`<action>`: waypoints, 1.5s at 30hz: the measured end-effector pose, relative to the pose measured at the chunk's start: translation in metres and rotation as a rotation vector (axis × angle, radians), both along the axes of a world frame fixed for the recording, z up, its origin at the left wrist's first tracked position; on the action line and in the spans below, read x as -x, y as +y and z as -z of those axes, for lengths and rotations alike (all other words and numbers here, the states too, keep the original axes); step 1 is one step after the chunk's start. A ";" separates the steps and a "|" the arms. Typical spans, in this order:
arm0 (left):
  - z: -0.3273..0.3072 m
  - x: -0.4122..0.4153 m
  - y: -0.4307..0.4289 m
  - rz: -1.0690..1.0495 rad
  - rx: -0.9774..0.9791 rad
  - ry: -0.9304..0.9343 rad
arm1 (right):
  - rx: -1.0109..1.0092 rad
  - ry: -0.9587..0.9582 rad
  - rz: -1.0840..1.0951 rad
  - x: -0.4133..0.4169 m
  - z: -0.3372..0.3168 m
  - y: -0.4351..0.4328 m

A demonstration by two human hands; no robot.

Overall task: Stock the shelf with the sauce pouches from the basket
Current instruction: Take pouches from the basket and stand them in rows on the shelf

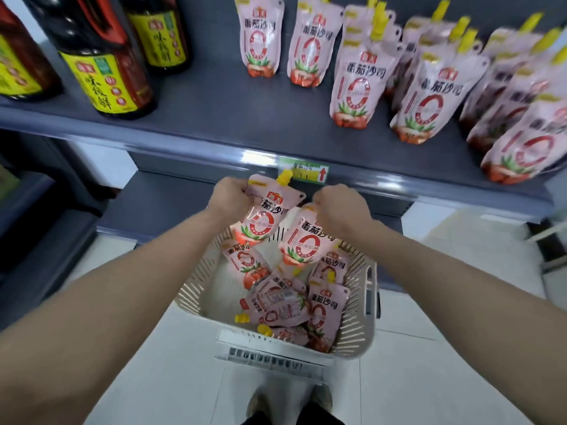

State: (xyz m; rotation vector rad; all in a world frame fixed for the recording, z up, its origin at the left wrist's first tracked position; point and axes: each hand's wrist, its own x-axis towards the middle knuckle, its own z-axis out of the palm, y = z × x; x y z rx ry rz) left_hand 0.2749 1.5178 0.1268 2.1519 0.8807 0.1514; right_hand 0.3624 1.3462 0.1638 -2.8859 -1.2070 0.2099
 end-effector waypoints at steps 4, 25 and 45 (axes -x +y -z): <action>-0.070 -0.008 -0.014 0.034 -0.014 -0.171 | 0.010 -0.186 -0.053 -0.003 -0.076 -0.018; -0.205 -0.086 -0.095 0.079 0.330 -0.557 | 0.103 -0.602 0.106 -0.115 -0.208 -0.098; -0.167 -0.141 -0.085 -0.041 0.347 -0.491 | 0.184 -0.485 -0.002 -0.167 -0.172 -0.089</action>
